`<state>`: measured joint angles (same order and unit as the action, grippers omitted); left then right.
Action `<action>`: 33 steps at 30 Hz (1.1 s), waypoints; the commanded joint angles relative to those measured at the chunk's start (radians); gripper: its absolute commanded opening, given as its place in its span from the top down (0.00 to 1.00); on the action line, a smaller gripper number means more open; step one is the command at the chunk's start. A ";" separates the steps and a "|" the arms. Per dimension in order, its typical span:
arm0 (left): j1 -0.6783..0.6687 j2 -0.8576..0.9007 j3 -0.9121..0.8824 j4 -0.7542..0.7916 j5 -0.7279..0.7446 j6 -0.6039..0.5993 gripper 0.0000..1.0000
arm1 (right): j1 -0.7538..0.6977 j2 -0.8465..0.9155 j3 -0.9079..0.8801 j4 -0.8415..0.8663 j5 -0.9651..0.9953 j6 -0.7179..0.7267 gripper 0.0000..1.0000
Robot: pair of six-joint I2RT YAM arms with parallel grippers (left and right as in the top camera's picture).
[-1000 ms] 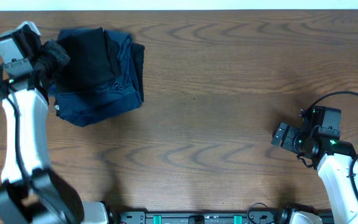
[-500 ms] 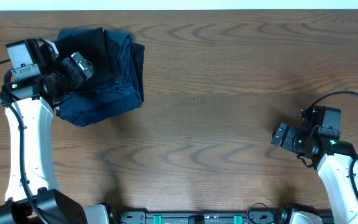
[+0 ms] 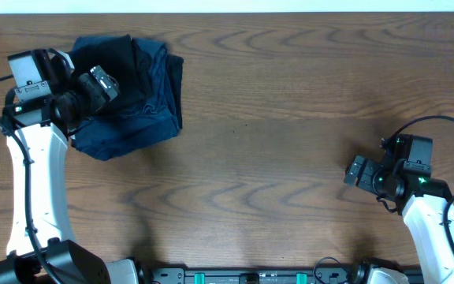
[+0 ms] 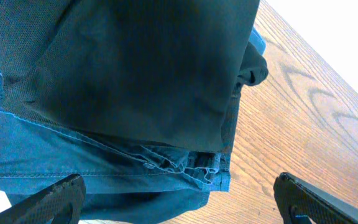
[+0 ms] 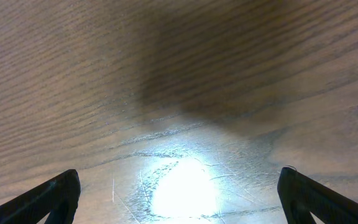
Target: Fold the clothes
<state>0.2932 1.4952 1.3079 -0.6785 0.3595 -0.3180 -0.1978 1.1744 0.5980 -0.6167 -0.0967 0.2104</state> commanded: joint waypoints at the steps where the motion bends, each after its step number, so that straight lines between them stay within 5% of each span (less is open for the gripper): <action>1: 0.003 0.005 -0.001 -0.002 -0.007 -0.002 0.02 | -0.006 0.003 -0.004 -0.001 0.003 0.002 0.01; 21: 0.003 0.005 -0.001 -0.002 -0.007 -0.002 0.02 | -0.003 -0.044 -0.014 0.003 0.008 0.002 0.01; 27: 0.003 0.005 -0.001 -0.002 -0.007 -0.002 0.02 | 0.003 -0.234 -0.059 0.037 0.008 0.003 0.01; 33: 0.003 0.005 -0.001 -0.002 -0.007 -0.002 0.02 | 0.067 -0.553 -0.201 0.298 -0.037 0.003 0.01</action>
<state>0.2932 1.4952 1.3079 -0.6788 0.3588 -0.3180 -0.1650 0.7441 0.4572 -0.3721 -0.1112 0.2119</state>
